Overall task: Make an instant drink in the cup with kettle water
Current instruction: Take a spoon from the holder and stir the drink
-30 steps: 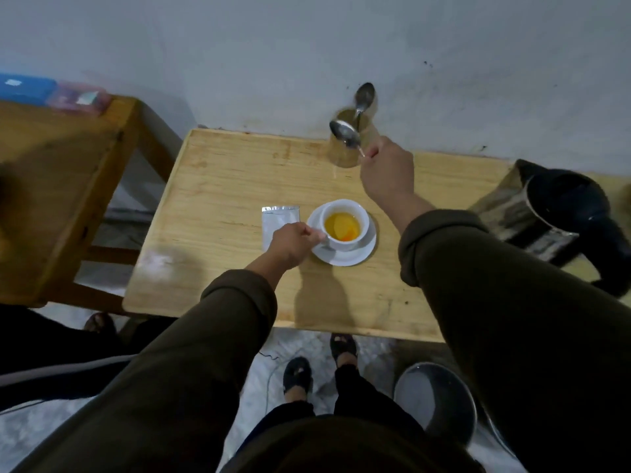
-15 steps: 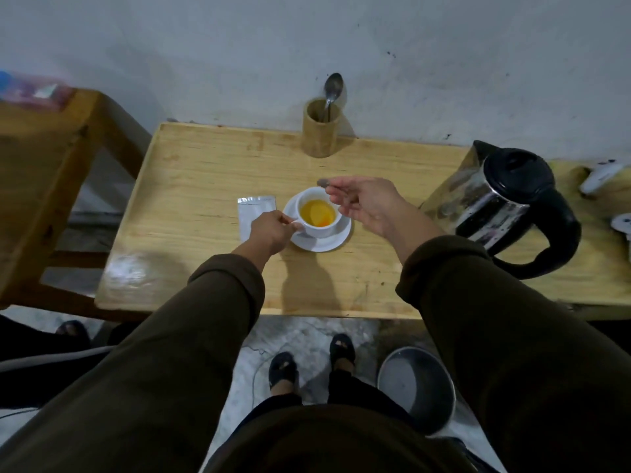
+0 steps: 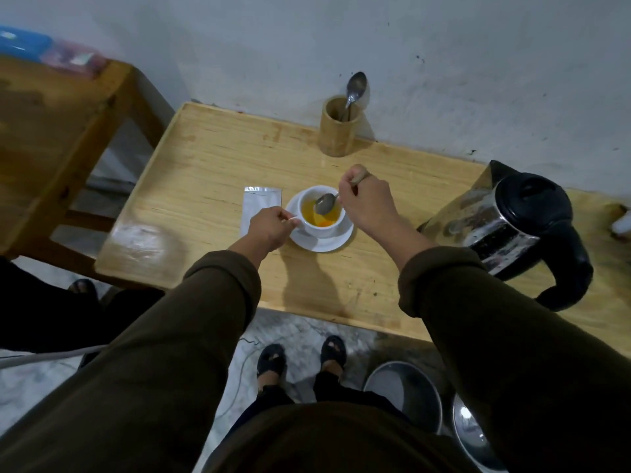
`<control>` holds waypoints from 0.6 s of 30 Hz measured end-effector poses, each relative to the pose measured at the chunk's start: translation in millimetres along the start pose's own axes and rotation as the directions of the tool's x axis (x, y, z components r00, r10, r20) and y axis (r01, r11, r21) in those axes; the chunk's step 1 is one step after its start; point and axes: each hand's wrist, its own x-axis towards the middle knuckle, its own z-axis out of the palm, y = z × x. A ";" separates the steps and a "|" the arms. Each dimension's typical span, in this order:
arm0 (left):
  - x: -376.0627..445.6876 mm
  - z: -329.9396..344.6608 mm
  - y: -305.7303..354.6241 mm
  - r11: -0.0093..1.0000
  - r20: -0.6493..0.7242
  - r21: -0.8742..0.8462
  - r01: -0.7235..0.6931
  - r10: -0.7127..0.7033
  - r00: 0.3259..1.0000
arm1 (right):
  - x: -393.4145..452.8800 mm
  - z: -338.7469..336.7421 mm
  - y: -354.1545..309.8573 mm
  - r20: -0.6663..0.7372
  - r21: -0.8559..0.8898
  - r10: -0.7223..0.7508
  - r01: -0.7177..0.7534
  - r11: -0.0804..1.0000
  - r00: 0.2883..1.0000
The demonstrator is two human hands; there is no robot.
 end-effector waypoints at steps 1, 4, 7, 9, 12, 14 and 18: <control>0.0 0.3 0.0 1.000 -0.005 -0.007 0.003 -0.003 1.000 | 2.2 0.3 2.0 -0.001 -0.047 -0.022 0.022 0.999 1.000; 0.9 1.6 -0.8 0.999 -0.018 -0.029 0.018 -0.019 1.000 | 6.7 1.9 6.5 0.018 -0.109 -0.070 0.071 0.992 0.997; 0.9 2.4 0.0 0.999 -0.028 -0.030 0.024 -0.025 0.999 | 7.9 3.2 9.0 0.058 -0.113 -0.102 0.108 0.988 0.993; 0.6 2.8 0.6 1.000 -0.035 -0.017 0.024 -0.024 0.999 | 8.2 3.6 9.7 0.092 -0.103 -0.111 0.121 0.987 0.989; 0.8 3.8 0.7 0.999 -0.042 -0.021 0.035 -0.036 0.998 | 10.5 5.7 11.0 0.126 -0.096 -0.129 0.141 0.985 0.984; 0.6 4.2 0.8 0.998 -0.044 -0.032 0.046 -0.048 0.998 | 11.4 7.3 10.0 0.150 -0.070 -0.112 0.124 0.990 0.982; 0.8 5.3 1.4 0.998 -0.047 -0.045 0.054 -0.056 0.997 | 13.5 8.5 8.1 0.205 -0.088 -0.124 0.145 0.986 0.971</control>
